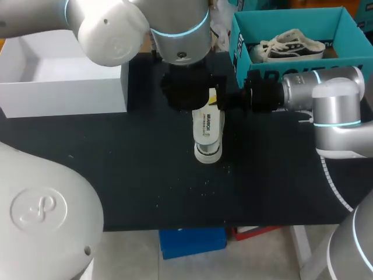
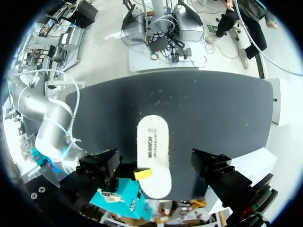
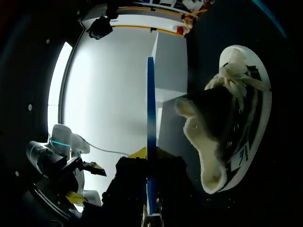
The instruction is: Take the shoe out of the shoebox, open the shoe tongue, remove and reinsert the insole, then place the shoe into the shoebox
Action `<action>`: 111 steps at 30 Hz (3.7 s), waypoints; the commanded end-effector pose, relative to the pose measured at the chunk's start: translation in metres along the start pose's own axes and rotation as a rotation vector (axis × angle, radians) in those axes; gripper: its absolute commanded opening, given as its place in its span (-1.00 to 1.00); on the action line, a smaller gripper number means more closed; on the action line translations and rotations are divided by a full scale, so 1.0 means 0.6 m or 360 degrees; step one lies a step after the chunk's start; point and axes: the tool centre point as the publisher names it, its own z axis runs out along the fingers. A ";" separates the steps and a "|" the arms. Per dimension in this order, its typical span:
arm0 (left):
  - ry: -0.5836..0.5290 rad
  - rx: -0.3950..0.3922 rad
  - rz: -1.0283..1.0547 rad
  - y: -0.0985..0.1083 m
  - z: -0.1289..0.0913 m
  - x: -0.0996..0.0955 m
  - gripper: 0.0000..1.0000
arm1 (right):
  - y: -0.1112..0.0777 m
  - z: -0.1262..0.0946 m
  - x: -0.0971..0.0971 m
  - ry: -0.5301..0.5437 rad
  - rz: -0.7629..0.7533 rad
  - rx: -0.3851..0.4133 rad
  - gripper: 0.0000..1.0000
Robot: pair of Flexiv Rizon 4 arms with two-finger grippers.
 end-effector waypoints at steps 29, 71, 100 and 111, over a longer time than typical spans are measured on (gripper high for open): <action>-0.0023 0.0135 -0.0024 0.166 0.057 0.009 1.00 | 0.000 0.001 0.001 -0.0003 0.0001 -0.0002 -1.00; 0.0063 0.0187 0.0053 0.323 0.114 -0.024 1.00 | 0.000 0.001 0.001 -0.0003 0.0001 -0.0002 -1.00; 0.0016 0.0177 -0.0029 0.047 0.109 -0.010 1.00 | 0.000 0.001 0.001 -0.0003 0.0001 -0.0002 -1.00; -0.1178 0.0050 -0.0364 0.030 0.079 0.047 1.00 | 0.000 0.001 0.001 -0.0003 0.0001 -0.0002 -1.00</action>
